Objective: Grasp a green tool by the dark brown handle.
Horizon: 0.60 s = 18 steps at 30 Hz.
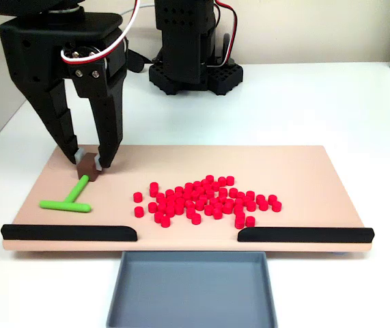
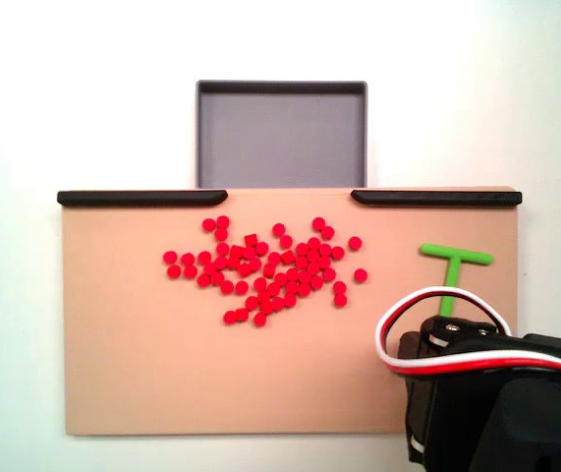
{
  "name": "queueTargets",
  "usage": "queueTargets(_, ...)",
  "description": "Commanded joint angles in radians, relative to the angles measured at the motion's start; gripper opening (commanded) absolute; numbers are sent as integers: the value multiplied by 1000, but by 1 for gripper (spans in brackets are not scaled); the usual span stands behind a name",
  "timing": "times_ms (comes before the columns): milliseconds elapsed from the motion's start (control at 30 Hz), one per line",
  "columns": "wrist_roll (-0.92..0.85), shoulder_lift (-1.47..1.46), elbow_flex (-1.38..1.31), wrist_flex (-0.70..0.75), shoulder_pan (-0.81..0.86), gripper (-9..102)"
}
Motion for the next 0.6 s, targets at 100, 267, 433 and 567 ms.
queueTargets(100, 15, 17, -32, 0, -20, 0)
queueTargets(267, 29, 46, -31, 9, -37, 0)
queueTargets(433, 57, 107, -17, 40, -61, 0)
queueTargets(567, 101, 170, -29, 126, -107, 0)
